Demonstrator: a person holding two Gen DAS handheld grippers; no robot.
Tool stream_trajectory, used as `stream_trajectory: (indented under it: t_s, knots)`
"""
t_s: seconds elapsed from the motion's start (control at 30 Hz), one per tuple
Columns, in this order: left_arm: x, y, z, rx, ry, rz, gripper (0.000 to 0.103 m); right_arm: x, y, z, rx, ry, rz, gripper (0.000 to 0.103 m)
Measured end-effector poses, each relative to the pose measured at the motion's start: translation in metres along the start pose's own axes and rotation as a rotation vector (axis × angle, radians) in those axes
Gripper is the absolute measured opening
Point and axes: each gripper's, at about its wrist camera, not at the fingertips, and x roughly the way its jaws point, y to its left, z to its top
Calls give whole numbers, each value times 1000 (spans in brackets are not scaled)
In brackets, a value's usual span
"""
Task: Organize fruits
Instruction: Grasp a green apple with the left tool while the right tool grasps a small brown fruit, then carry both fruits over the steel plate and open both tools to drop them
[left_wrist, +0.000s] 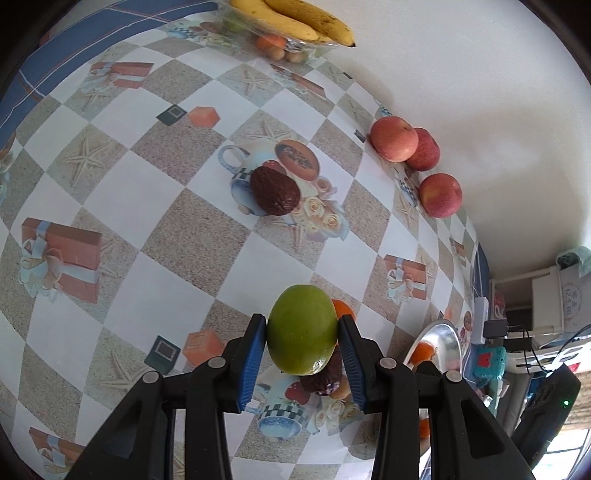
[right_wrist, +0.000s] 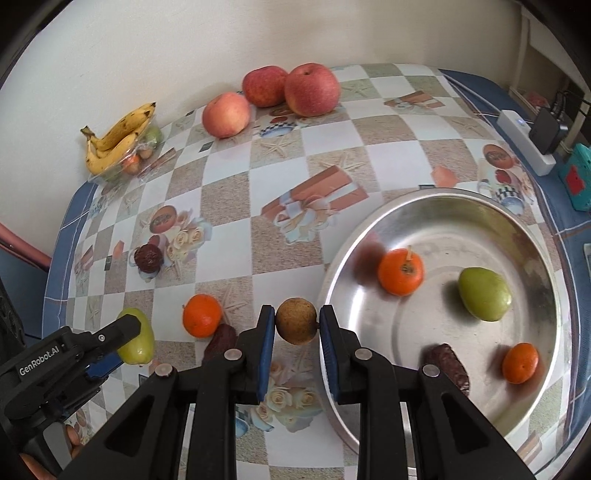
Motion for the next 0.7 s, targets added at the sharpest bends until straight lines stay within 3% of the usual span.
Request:
stream_trajectory:
  t_s: [0.27, 0.57, 0.7]
  knots:
    - [4, -27, -11, 86, -1, -11, 42, -9, -30, 3, 74, -22, -20, 26]
    - [16, -74, -42, 271, 17, -23, 42, -29, -98, 5, 212, -79, -148, 26]
    - [24, -93, -57, 338, 40, -50, 42, -38, -124, 2, 271, -101, -164, 26]
